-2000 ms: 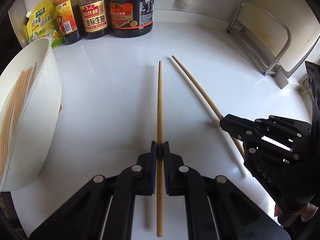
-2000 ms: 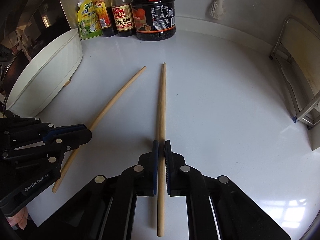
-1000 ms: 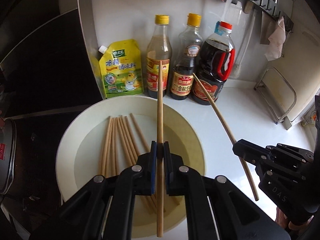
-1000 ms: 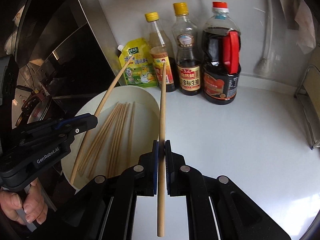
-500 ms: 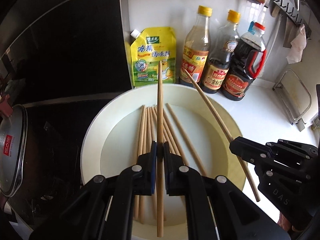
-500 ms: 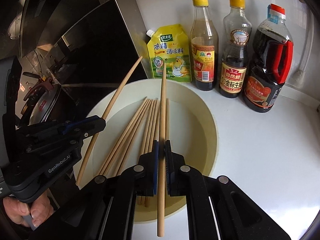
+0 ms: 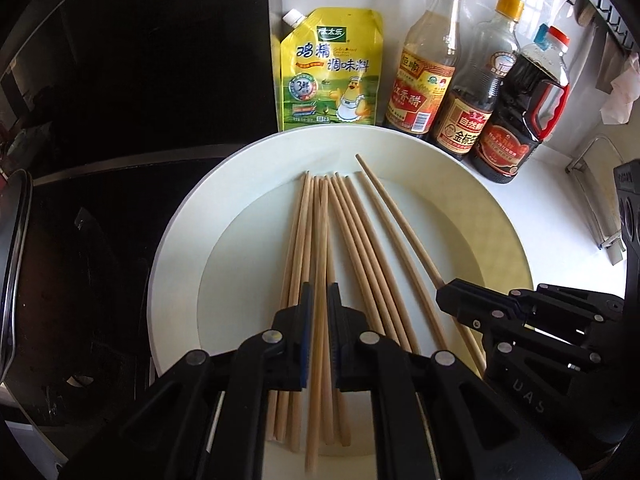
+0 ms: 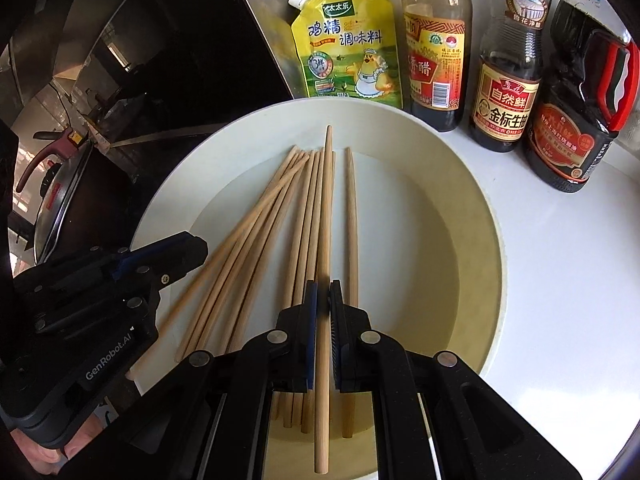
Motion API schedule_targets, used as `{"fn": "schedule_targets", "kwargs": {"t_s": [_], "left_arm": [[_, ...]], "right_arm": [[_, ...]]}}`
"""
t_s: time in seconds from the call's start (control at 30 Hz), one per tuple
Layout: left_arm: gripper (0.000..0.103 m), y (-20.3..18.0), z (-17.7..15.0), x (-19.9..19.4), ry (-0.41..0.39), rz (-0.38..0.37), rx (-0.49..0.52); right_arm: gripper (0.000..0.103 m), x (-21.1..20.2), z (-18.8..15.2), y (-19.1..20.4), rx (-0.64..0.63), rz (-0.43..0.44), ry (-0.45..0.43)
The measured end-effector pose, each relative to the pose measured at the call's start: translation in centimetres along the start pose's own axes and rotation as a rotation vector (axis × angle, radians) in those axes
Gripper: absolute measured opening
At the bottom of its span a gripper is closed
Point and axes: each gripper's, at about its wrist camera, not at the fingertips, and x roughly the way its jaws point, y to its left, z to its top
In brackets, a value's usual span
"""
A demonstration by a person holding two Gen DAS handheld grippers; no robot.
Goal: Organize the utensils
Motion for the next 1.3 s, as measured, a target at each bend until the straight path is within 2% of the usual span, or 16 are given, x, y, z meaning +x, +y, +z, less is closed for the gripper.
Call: {"fn": "schedule_targets", "kwargs": {"t_s": [0.2,0.33,0.5,0.57,0.63,0.77,0.87,1.3], "left_arm": [[0.037,0.6,0.1,-0.7,-0.026,0.011,-0.027],[0.044,0.8,0.3,-1.3,-0.040,0.019,-0.041],[0.057,0.9,0.3,-1.9,-0.054,0.025,-0.050],[0.061,0.9,0.3,-2.1,-0.061,0.030,-0.050],[0.062,0.8,0.3,-2.3,-0.065,0.031,-0.051],[0.068,0.8,0.2,-2.9,-0.076,0.037,-0.053],[0.068,0.7,0.1,-3.3,-0.082,0.040,-0.049],[0.072,0.1,-0.3,-4.2,-0.085,0.051,-0.042]], "right_arm": [[0.007,-1.2,0.2,-0.3,0.003,-0.031,-0.038],[0.007,-2.2,0.1,-0.6,0.014,-0.040,-0.053],[0.007,-3.4,-0.2,-0.6,0.016,-0.047,-0.062],[0.013,-3.7,-0.3,-0.5,0.020,-0.052,-0.065],[0.018,-4.0,-0.4,-0.5,0.020,-0.056,-0.073],[0.020,-4.4,-0.7,-0.5,0.020,-0.068,-0.080],[0.025,-4.6,-0.8,-0.4,0.021,-0.070,-0.084],[0.027,-5.5,-1.3,-0.6,0.041,-0.099,-0.107]]}}
